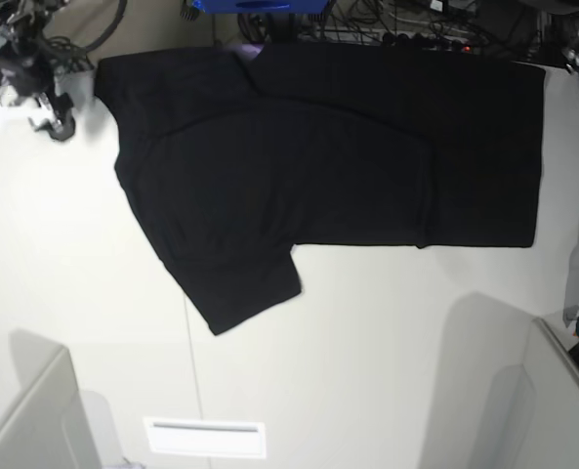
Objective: Fold the T-shirt properly
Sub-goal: 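Grasp the hem corners with both grippers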
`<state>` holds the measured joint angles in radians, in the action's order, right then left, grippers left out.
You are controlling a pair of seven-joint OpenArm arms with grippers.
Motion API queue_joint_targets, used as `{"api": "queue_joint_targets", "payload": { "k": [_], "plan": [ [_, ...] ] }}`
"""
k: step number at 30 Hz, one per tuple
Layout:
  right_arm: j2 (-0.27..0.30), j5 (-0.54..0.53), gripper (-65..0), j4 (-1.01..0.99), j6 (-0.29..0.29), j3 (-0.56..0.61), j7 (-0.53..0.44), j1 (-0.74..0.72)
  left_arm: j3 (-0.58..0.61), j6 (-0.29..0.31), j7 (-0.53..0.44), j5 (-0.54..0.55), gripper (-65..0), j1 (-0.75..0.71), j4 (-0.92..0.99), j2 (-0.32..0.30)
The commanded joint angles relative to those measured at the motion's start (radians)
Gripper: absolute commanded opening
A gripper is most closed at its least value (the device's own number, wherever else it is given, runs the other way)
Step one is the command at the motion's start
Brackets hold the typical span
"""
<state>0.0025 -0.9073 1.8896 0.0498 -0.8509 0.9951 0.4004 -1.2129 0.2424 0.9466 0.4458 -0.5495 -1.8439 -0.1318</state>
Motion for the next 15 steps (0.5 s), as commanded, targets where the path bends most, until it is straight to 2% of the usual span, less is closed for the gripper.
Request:
{"api": "queue_joint_targets", "payload": {
  "k": [1, 3, 4, 7, 8, 11, 15],
  "plan": [
    [0.037, -0.019, -37.8, 0.011, 0.008, 0.046, -0.023, -0.036, -0.037, 0.001, -0.016, 0.002, -14.5, 0.001, -0.02, -0.012],
    [0.069, 0.034, -37.8, -0.012, 0.006, 0.155, -0.023, -0.103, -0.061, 0.002, -0.016, 0.002, -20.7, 0.019, -0.038, -0.012],
    [0.075, 0.078, -37.8, -0.034, 0.005, 0.206, -0.018, -0.156, -0.058, 0.002, -0.016, 0.003, -28.1, 0.019, -0.055, -0.012],
    [0.072, 0.23, -37.8, -0.129, 0.005, 0.335, -0.014, -0.304, -0.026, 0.002, -0.016, 0.003, -59.2, 0.027, -0.087, -0.012],
    [0.072, 0.276, -37.8, -0.17, 0.005, 0.378, -0.014, -0.35, -0.009, 0.002, -0.016, 0.003, -65.0, 0.027, -0.09, -0.012],
    [0.07, 0.371, -37.7, -0.344, 0.005, 0.479, -0.025, -0.492, 0.055, 0.002, -0.016, 0.003, -65.0, 0.03, -0.09, -0.012],
    [0.075, 0.414, -37.7, -0.548, 0.006, 0.505, -0.049, -0.637, 0.126, 0.002, -0.016, 0.002, -65.0, 0.029, -0.09, -0.016]
  ]
}}
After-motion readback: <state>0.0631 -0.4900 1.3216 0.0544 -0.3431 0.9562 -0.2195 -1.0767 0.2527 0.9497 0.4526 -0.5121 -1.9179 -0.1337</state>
